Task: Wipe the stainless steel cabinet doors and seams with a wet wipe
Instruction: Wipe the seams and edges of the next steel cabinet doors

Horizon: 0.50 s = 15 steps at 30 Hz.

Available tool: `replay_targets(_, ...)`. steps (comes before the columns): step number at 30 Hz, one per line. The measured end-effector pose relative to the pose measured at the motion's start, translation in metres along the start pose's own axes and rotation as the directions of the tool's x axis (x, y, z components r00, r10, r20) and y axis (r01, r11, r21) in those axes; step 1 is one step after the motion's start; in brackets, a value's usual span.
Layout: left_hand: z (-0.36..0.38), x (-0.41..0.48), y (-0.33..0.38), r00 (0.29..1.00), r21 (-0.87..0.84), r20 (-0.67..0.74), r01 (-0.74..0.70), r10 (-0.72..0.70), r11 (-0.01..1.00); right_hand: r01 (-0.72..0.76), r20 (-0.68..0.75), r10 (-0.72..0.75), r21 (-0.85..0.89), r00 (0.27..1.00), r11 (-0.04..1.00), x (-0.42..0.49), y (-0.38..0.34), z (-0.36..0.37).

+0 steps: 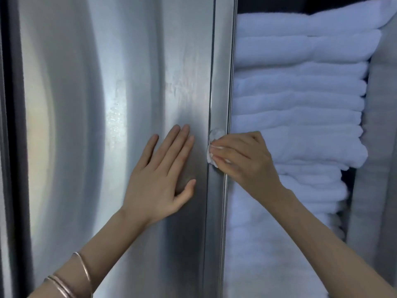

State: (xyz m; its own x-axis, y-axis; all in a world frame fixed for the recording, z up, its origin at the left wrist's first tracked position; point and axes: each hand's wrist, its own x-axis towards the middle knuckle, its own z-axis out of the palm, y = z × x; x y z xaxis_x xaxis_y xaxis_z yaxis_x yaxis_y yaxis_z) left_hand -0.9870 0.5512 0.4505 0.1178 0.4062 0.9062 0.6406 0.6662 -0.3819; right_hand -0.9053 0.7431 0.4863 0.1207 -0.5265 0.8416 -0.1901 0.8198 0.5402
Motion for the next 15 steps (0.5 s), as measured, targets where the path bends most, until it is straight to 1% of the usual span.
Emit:
replay_targets(2,0.000,-0.001,0.001,1.000,0.009,-0.008,0.001,-0.001,1.000,-0.076,-0.030,0.078,0.058,0.997,0.995,-0.003,-0.004,0.004)
replay_targets(4,0.000,-0.001,0.001,1.000,0.014,-0.014,-0.004,0.004,1.000,-0.143,-0.022,0.145,0.078,0.989,0.987,-0.020,-0.018,0.004)
replay_targets(5,-0.001,-0.001,0.000,1.000,0.014,-0.014,-0.006,0.006,1.000,-0.138,-0.018,0.140,0.063,0.990,0.988,-0.028,-0.024,0.004)
replay_targets(7,-0.001,0.000,0.000,1.000,0.021,-0.013,-0.005,0.006,1.000,-0.057,-0.003,0.057,0.009,0.998,0.998,-0.035,-0.026,0.001)
replay_targets(9,-0.001,0.000,0.000,1.000,0.025,-0.011,-0.006,0.006,1.000,0.031,0.016,-0.031,-0.028,0.999,0.999,-0.020,-0.012,0.000)
replay_targets(10,-0.001,0.000,0.000,1.000,0.023,-0.012,-0.008,0.008,1.000,0.048,0.015,-0.048,-0.049,0.999,0.998,-0.010,-0.004,0.001)
replay_targets(12,-0.001,0.000,0.000,1.000,0.020,-0.020,-0.007,0.007,1.000,0.038,-0.015,-0.040,-0.082,0.999,0.996,0.003,0.006,0.005)
replay_targets(15,-0.002,0.000,0.001,1.000,0.020,-0.021,-0.002,0.003,1.000,-0.053,-0.076,0.051,-0.023,0.996,0.998,-0.012,-0.007,0.012)
